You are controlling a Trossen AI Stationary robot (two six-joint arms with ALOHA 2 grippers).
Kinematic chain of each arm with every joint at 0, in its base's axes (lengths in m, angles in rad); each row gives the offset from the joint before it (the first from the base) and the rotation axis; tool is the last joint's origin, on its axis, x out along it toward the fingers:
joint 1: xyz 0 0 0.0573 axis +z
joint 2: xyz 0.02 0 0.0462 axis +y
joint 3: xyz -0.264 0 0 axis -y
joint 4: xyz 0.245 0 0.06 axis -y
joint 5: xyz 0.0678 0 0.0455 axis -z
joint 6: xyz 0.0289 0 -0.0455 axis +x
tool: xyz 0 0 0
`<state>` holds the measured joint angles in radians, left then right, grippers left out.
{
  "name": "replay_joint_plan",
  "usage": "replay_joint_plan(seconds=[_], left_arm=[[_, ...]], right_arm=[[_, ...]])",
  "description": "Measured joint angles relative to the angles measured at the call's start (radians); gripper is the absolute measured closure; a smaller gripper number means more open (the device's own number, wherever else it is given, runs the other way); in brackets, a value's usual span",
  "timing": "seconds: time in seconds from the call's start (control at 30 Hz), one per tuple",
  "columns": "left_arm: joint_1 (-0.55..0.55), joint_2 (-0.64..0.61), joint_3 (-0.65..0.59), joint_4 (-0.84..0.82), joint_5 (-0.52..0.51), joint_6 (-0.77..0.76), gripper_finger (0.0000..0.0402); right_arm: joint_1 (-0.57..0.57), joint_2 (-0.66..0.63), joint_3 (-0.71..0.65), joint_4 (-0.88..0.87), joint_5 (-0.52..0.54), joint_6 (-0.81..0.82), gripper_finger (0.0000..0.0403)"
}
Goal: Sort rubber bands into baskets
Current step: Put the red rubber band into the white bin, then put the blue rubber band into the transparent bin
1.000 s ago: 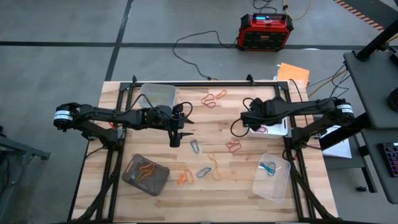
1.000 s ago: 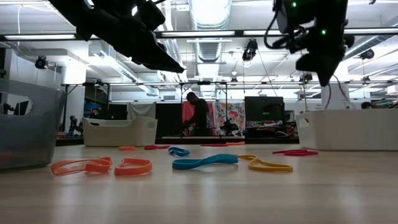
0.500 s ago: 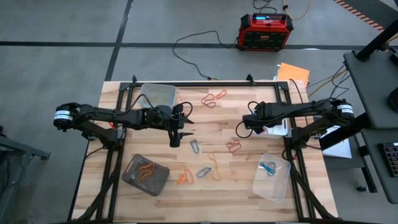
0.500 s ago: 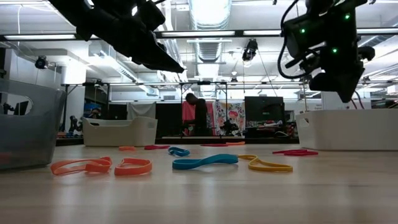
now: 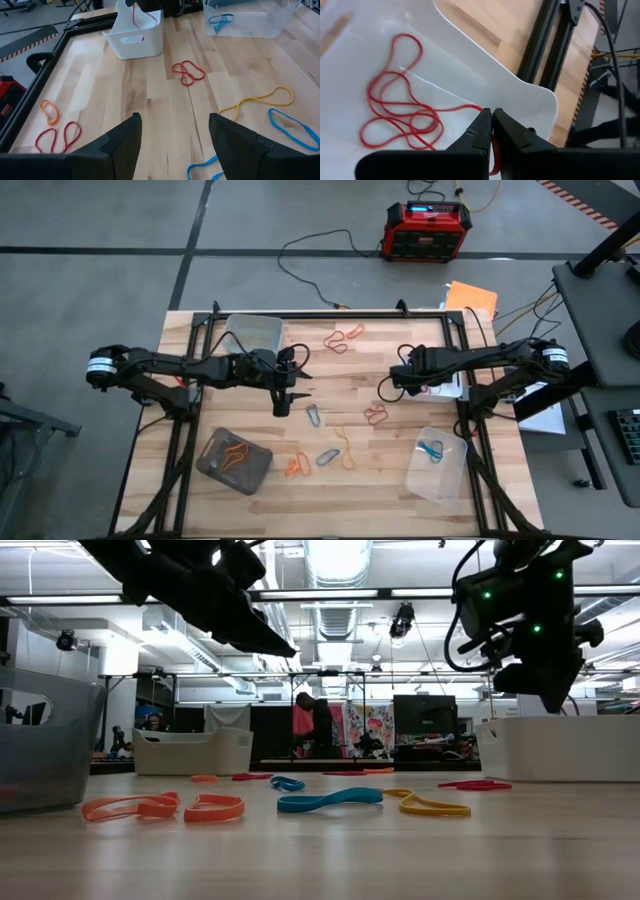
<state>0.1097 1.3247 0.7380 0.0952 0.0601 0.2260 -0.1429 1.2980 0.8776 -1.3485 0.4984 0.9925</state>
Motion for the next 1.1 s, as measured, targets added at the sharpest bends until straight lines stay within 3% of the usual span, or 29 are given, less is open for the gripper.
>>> replay_joint_plan(seconds=[0.2,0.47,0.67,0.87,1.1], left_arm=[[0.000,0.000,-0.002,-0.001,0.000,0.000,0.0188],[0.000,0.000,-0.017,0.000,0.001,-0.004,0.0188],[0.000,0.000,-0.039,-0.002,0.002,-0.017,0.0188],[0.000,0.016,-0.040,-0.049,0.005,-0.045,0.0188],[-0.007,0.118,-0.040,-0.068,0.035,-0.103,0.0188]], right_arm=[[0.000,0.000,0.000,0.028,0.000,-0.011,0.0370],[0.000,0.000,0.000,0.034,0.001,-0.017,0.0279],[0.001,0.000,0.002,0.057,0.000,-0.035,0.0233],[0.001,0.000,0.066,0.057,-0.001,-0.052,0.0216],[0.055,-0.001,0.182,0.057,0.000,-0.094,0.0216]])
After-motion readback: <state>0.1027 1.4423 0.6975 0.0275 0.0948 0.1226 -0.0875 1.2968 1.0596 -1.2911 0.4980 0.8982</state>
